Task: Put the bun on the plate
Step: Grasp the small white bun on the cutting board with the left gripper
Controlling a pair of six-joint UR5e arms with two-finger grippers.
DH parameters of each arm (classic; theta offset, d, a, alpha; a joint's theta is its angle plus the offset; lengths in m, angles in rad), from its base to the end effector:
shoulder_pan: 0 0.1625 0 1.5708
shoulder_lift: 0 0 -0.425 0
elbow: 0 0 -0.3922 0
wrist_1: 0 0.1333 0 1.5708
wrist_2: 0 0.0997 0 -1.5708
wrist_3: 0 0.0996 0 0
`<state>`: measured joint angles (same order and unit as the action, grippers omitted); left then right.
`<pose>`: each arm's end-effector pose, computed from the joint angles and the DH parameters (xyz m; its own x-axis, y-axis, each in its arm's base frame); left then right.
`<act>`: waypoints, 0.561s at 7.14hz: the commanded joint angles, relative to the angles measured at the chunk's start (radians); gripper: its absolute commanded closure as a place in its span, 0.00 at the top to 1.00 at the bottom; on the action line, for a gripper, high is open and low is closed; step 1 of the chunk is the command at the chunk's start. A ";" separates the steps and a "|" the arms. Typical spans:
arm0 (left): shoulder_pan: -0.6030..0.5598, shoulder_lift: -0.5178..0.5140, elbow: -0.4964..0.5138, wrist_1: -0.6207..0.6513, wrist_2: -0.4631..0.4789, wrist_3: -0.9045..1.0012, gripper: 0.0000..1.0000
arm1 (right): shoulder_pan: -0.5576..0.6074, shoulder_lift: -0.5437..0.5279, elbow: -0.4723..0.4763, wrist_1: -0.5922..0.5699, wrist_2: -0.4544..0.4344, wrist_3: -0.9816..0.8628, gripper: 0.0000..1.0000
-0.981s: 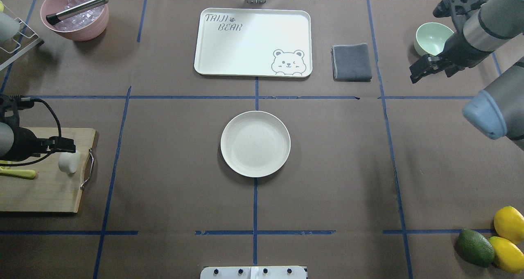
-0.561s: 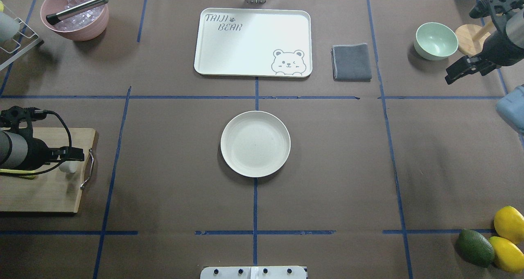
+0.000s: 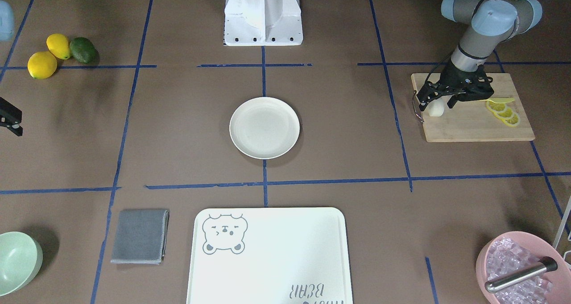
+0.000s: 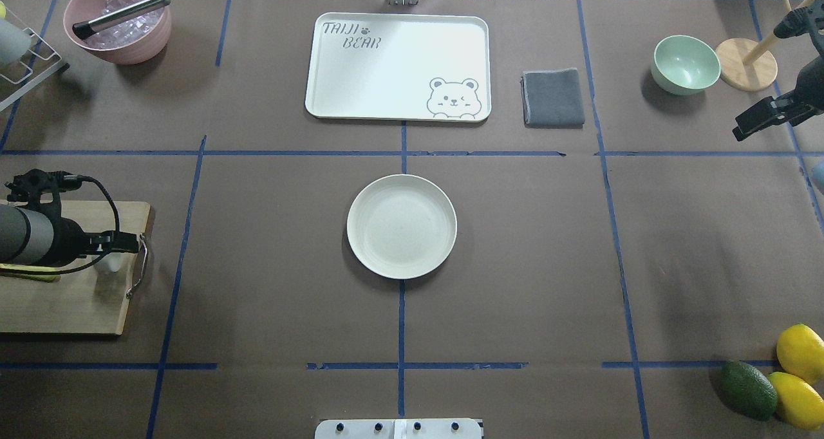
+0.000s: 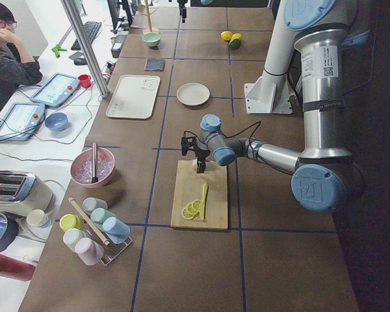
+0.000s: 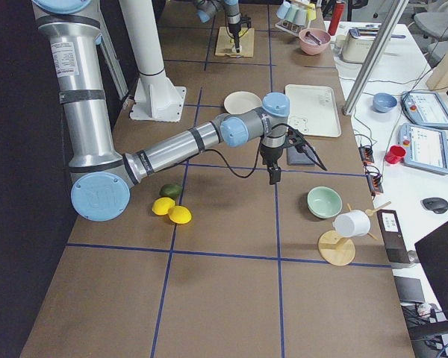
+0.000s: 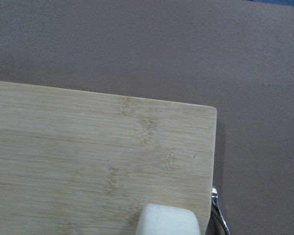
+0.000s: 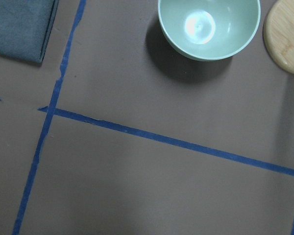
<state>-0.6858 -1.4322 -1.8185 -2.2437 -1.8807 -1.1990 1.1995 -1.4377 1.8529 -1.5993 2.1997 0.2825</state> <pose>0.2976 -0.3765 0.5378 0.6703 -0.1014 -0.7352 0.2075 0.9767 0.0544 -0.1256 -0.5284 0.4625 0.7401 -0.2397 0.6283 0.1351 0.9683 0.2103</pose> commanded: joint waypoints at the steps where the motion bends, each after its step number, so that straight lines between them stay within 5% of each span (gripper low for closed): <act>1: 0.000 0.004 -0.005 0.001 -0.001 0.003 0.96 | 0.002 -0.004 0.000 0.001 0.000 0.000 1.00; 4: 0.002 0.012 -0.019 0.003 -0.003 0.003 0.94 | 0.000 -0.003 0.000 0.001 -0.001 0.000 1.00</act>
<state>-0.6845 -1.4227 -1.8335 -2.2414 -1.8826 -1.1966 1.2008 -1.4413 1.8531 -1.5984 2.1987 0.2822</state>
